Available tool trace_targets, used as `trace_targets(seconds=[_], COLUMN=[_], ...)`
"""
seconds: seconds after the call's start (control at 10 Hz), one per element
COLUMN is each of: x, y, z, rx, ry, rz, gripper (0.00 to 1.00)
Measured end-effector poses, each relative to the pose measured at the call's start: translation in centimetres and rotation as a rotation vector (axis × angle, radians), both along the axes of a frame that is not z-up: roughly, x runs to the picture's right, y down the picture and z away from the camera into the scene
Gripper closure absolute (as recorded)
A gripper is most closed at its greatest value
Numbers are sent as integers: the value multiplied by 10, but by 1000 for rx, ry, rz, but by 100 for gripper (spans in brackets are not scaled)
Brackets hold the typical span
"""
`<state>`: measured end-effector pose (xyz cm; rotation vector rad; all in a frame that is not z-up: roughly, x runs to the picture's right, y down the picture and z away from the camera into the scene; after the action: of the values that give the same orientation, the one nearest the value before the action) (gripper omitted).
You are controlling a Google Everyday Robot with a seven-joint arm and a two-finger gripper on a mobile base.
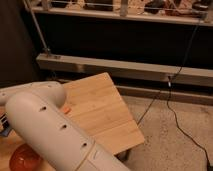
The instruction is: Place the eraser on the white sponge
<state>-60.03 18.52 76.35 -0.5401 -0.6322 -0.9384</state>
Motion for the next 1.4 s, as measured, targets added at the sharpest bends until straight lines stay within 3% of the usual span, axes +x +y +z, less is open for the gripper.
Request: trace_targets(seconds=[0.1, 0.2, 0.5, 0.8, 1.0, 1.1, 1.3, 1.4], x=[0, 2, 8, 4, -1, 2, 24, 51], y=[-3, -4, 0, 4, -11, -32, -63, -81], z=[4, 7, 16, 13, -3, -19, -36, -38], rx=[10, 17, 28, 20, 42, 70, 111, 143], ry=[-1, 3, 21, 17, -2, -6, 34, 94], rz=[1, 0, -18, -24, -12, 1, 15, 30], gripper=[26, 22, 20, 20, 20, 20, 20, 20])
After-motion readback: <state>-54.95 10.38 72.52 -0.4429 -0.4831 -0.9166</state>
